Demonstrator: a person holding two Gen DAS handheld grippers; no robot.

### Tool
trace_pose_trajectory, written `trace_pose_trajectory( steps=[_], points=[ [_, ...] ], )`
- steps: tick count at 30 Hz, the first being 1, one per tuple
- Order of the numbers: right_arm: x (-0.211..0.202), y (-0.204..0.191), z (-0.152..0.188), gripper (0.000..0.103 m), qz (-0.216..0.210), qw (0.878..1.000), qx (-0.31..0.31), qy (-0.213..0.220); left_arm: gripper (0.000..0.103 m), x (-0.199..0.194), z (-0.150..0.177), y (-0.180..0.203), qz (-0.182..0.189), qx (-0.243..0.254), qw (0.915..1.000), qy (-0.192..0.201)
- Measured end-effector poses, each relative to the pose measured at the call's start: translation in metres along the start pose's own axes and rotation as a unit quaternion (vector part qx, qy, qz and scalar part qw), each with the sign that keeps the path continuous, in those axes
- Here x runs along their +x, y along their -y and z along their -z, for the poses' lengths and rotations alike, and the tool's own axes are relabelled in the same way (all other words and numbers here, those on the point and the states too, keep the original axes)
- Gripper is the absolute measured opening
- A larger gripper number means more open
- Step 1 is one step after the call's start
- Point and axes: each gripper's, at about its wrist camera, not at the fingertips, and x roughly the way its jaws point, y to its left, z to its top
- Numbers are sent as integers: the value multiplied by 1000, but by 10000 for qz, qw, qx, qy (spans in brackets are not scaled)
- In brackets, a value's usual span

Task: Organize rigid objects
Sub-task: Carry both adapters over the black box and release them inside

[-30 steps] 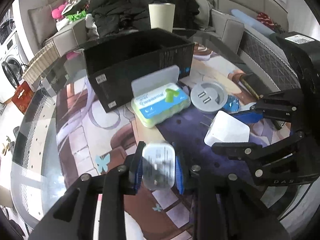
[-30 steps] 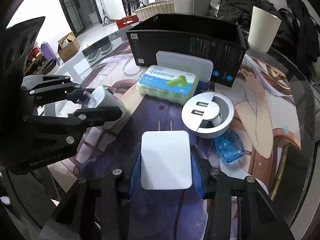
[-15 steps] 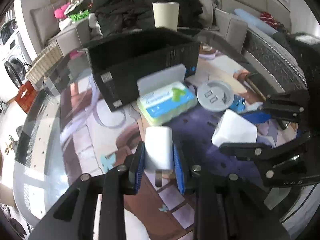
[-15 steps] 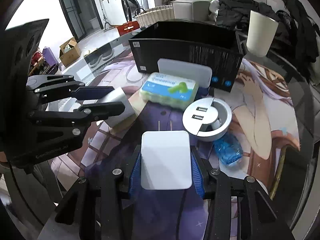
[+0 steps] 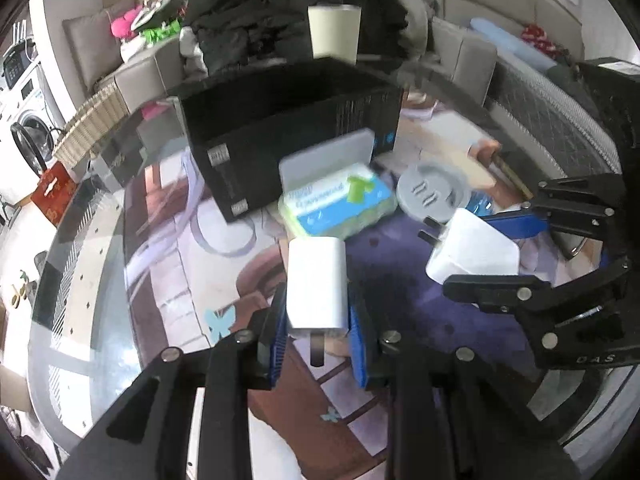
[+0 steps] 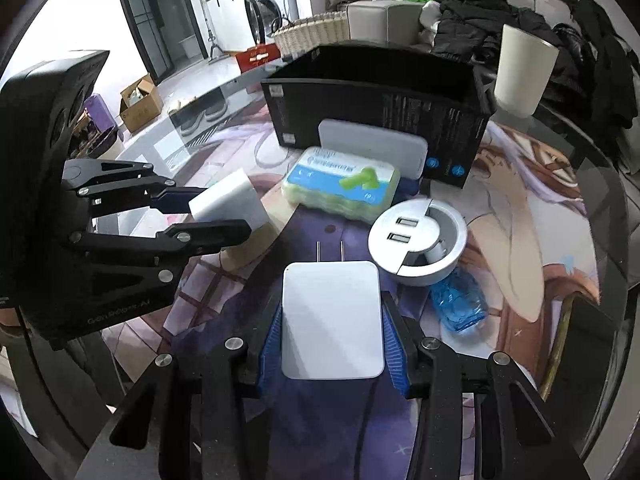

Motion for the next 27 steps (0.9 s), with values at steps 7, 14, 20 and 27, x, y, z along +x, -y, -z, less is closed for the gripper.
trace_pose_trajectory(
  steps=[7,14,20,27],
  points=[
    [-57,-5,-9,45,321,9892,-100,1429,24,-70,-12,2,-166,-28,9854,1695],
    [-134,-19,-3,45,723,9390,-370,3341,24,-121,-10,-9,-128,-211,9576,2870],
    [-141,-19,-8,45,717,9373,-342,3395,24,-121,-13,-21,-90,-322,9571,2877],
    [-135,-11,-36,45,690,9385,-126,3380,24,-122,-35,-22,-90,-433,9520,3028]
  ],
)
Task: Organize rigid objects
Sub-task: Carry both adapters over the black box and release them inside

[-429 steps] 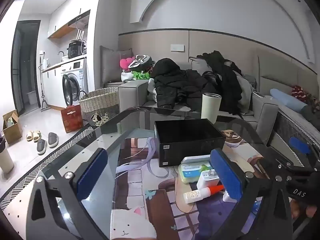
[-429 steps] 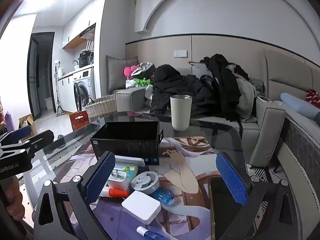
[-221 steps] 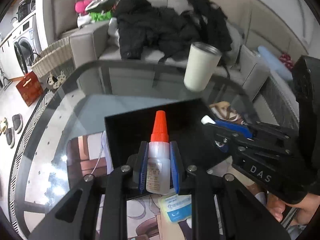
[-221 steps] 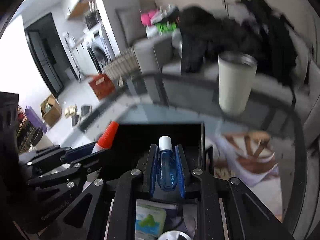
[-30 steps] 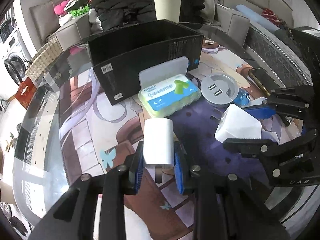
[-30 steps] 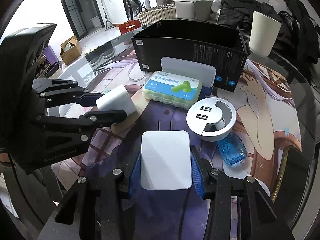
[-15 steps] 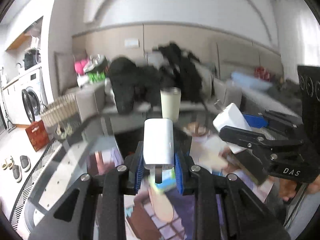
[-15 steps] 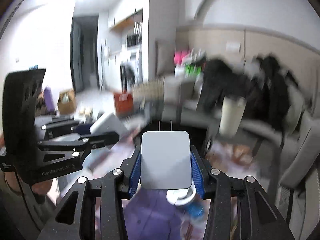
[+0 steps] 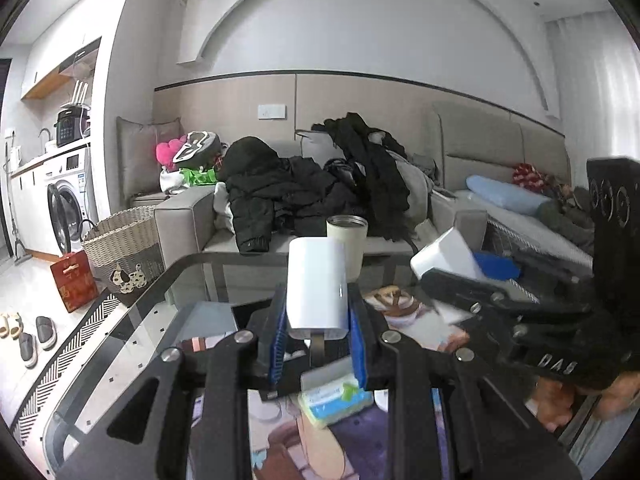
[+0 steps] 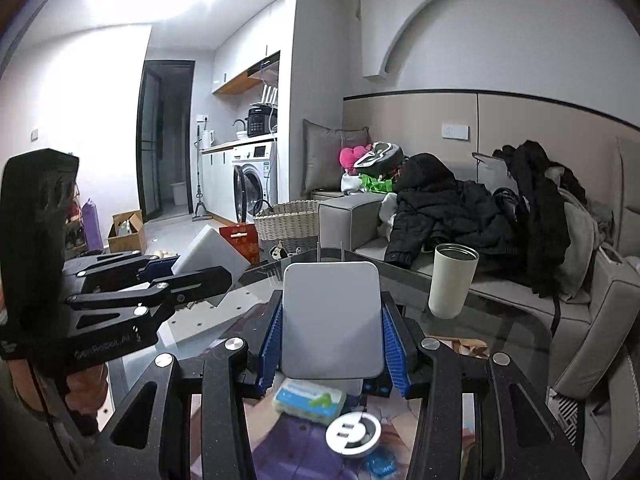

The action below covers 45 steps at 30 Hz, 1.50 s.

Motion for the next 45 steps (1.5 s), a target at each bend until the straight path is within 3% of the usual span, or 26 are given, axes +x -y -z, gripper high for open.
trace_pose_trajectory(
  steps=[12,21,24,27,34,38,45],
  points=[
    [82,18,-52,45,318,9990,208,222,24,70,-39,-27,-178,-342,9990,205],
    [130,36,-56,45,442,9983,372,-20,24,103,-32,-42,-341,-517,9980,-126],
    [139,40,-48,45,473,9979,377,-239,24,119,-26,-42,-377,-504,9965,-556],
    [160,46,-39,45,487,9950,449,-753,24,143,-16,-46,-392,-620,9896,-1239],
    [211,53,-3,45,323,9719,575,-2261,24,189,13,-40,-413,-655,9644,-2528],
    [224,53,19,45,170,9576,664,-2800,24,200,24,-40,-381,-663,9544,-2886],
    [235,53,40,44,104,9471,725,-3124,24,208,37,-42,-321,-735,9445,-3184]
  ],
)
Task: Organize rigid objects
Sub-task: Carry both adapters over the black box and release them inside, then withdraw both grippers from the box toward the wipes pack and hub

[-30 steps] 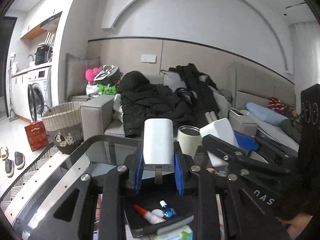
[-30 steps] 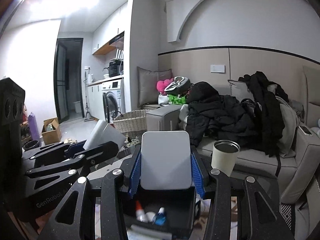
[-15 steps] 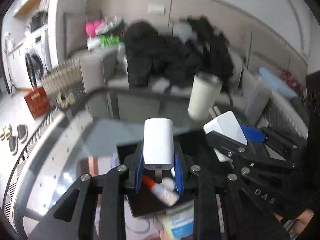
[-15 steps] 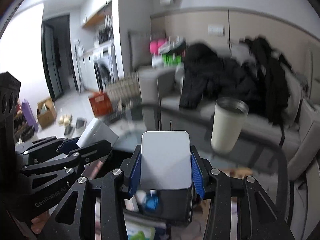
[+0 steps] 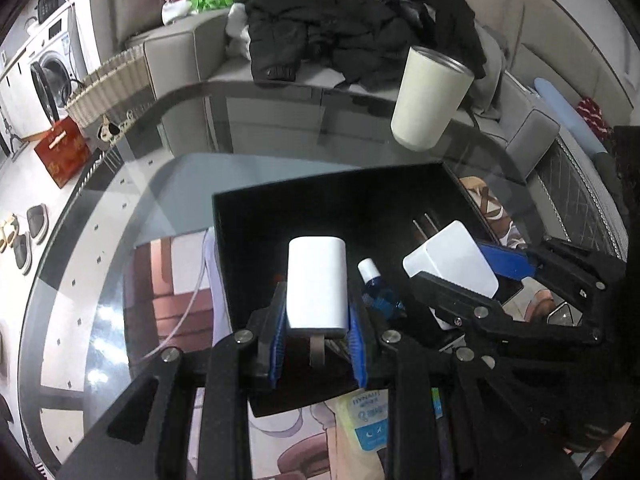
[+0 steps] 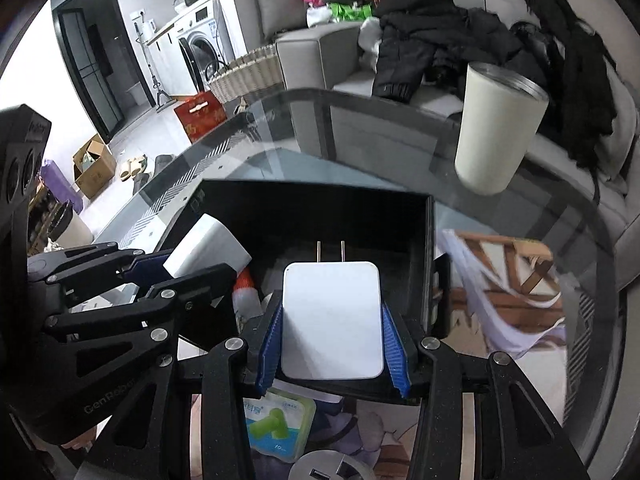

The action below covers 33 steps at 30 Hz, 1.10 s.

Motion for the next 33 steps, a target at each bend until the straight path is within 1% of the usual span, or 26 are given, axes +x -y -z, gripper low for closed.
trace_pose_trajectory(
  steps=[9,11,13,24,26,28,30,33],
  points=[
    [0,-4,0,45,24,10000,-64,-60,25,-3,2,-1,26,-19,10000,21],
    [-1,-3,0,45,2,10000,-39,-65,26,-5,1,-2,-19,-3,10000,65],
    [-2,-3,-1,46,-20,10000,-18,-71,29,-7,1,-2,-128,11,9998,118],
    [-8,-4,0,46,-82,9999,68,-56,31,-12,2,-3,-65,-4,9998,167],
    [-10,-2,0,46,-168,9997,144,-84,32,-18,3,-1,-28,38,9998,208],
    [-16,-1,2,46,-228,9996,153,-73,41,-29,6,3,-51,161,9993,345],
    [-25,1,5,46,-233,9997,108,5,43,-44,9,7,-67,280,9983,514],
    [-44,5,11,46,-368,9992,110,82,46,-62,18,8,69,362,9976,594]
  ],
)
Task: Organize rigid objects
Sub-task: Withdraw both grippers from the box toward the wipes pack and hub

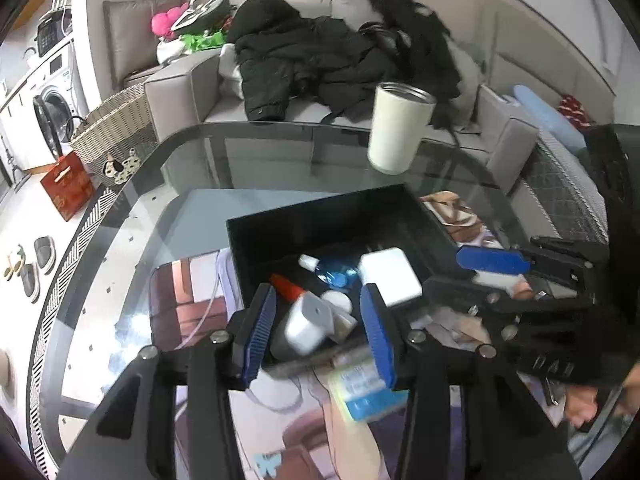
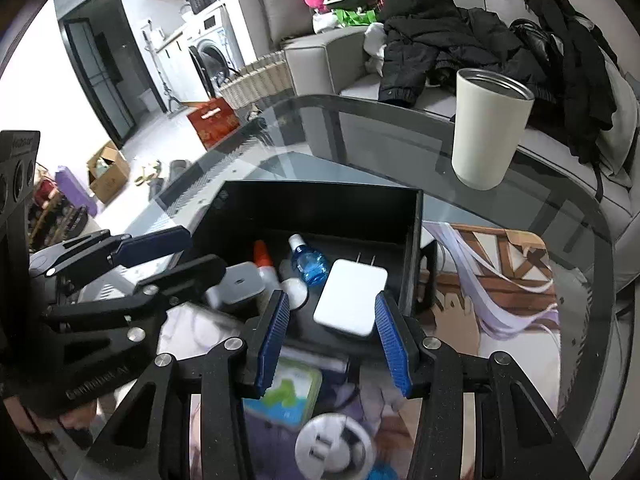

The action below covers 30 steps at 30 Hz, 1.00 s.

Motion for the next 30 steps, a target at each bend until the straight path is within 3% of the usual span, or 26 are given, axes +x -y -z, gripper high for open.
trace_pose_trajectory(
  steps=[9,16,24,28,30],
  points=[
    [-37,9,45,46,-182,9996,-140,-160,48,-23,46,19,111,499,9985,-203],
    [-10,25,82,46,-312,9961,103,-825,49,8,76,26,85,788,9938,-774],
    [11,10,94,48,-429,9937,-60,-1035,52,23,79,32,61,886,9916,-945],
    [6,0,95,31,-420,9943,-239,-949,52,22,76,27,57,828,9920,-950],
    [-1,-3,91,17,-372,9954,-326,-816,52,20,75,24,26,784,9926,-929]
  ],
)
